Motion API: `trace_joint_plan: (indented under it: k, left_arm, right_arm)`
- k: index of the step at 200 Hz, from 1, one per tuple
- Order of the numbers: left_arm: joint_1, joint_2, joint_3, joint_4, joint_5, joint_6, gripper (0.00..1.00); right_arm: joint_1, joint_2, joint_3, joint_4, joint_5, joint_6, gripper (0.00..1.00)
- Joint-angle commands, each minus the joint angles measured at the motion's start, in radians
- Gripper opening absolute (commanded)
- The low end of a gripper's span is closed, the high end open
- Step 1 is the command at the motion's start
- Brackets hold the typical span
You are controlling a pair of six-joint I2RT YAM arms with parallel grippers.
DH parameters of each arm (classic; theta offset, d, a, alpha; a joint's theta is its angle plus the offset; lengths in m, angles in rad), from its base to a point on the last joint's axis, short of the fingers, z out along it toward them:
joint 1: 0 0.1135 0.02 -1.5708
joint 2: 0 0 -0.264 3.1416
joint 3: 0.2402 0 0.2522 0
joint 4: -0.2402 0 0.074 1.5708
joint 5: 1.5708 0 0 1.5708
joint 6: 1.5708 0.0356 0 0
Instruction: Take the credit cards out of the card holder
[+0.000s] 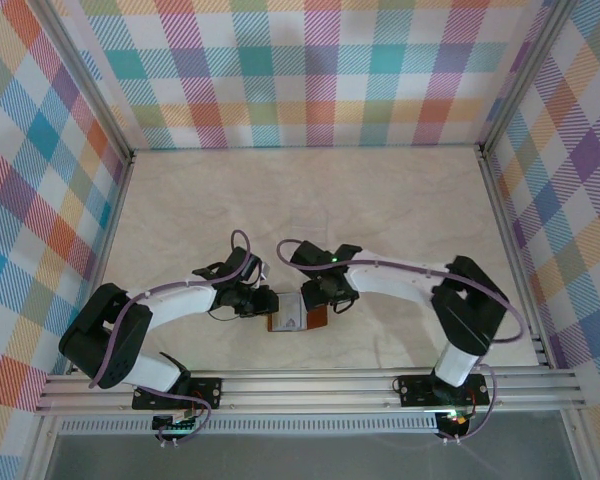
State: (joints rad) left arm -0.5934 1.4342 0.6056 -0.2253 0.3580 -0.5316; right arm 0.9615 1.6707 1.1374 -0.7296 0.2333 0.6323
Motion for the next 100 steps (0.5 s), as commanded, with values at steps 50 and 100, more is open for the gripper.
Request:
trace_joint_plan:
  k: [50, 100]
  left_arm:
    - [-0.011, 0.019, -0.046, -0.096, -0.011, -0.009, 0.24]
    - [-0.011, 0.012, -0.043, -0.115, -0.019, -0.007, 0.24]
  right_arm:
    - [-0.024, -0.102, -0.084, 0.279, -0.388, 0.157, 0.45]
    - [-0.096, 0.001, -0.221, 0.518, -0.563, 0.234, 0.27]
